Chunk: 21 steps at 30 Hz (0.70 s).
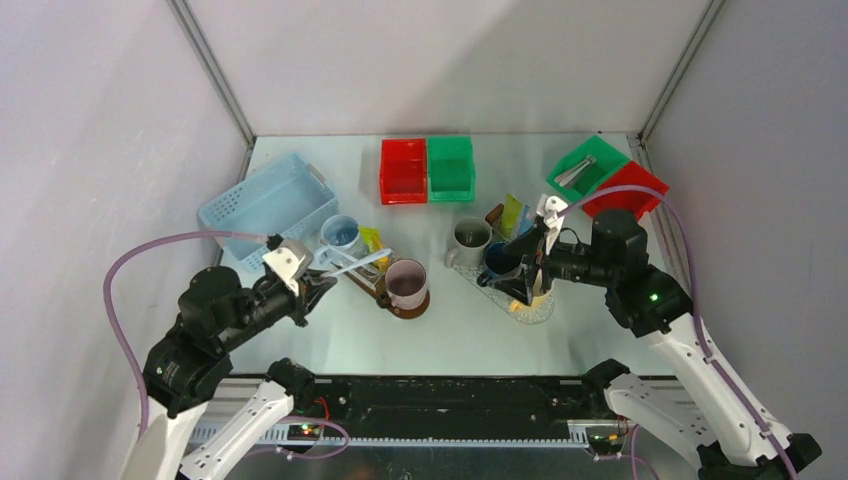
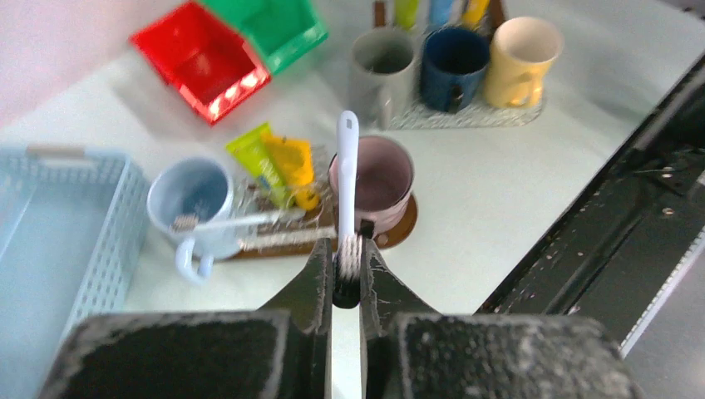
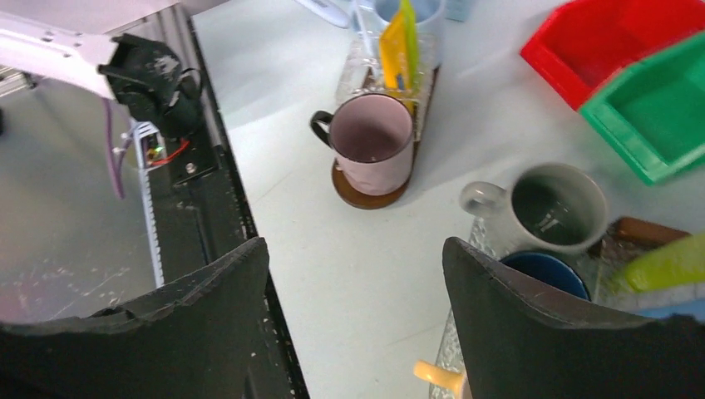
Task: Prepare toiletry sets of a toothbrush and toothpaste on the tray
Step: Pick up the toothbrush from the storage box, then place the toothbrush in the toothpaste holder.
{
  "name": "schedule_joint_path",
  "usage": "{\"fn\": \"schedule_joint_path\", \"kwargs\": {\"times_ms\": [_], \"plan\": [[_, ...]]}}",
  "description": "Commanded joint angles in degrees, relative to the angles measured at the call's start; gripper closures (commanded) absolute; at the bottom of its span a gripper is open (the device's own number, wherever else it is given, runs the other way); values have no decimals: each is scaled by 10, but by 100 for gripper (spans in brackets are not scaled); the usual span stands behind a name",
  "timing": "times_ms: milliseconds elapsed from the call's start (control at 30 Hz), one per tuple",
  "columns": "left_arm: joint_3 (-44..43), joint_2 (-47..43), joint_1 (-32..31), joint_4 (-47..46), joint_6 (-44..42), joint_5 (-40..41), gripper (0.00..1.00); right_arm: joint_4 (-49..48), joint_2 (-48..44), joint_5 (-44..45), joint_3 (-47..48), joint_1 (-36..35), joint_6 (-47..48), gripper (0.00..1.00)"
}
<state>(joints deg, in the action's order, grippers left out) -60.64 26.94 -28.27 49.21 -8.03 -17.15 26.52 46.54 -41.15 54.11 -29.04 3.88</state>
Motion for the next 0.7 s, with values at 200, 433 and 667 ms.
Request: {"fn": "schedule_joint_path", "kwargs": {"times_ms": [200,433,667], "plan": [[-11,36,0,112,30,155,100,51,-53,199,5,3,-16,19],[-3,62,0,105,26,169,100,59,-71,238,4,4,-10,17],[16,81,0,59,25,161,100,54,-80,245,-8,4,-7,16]]}}
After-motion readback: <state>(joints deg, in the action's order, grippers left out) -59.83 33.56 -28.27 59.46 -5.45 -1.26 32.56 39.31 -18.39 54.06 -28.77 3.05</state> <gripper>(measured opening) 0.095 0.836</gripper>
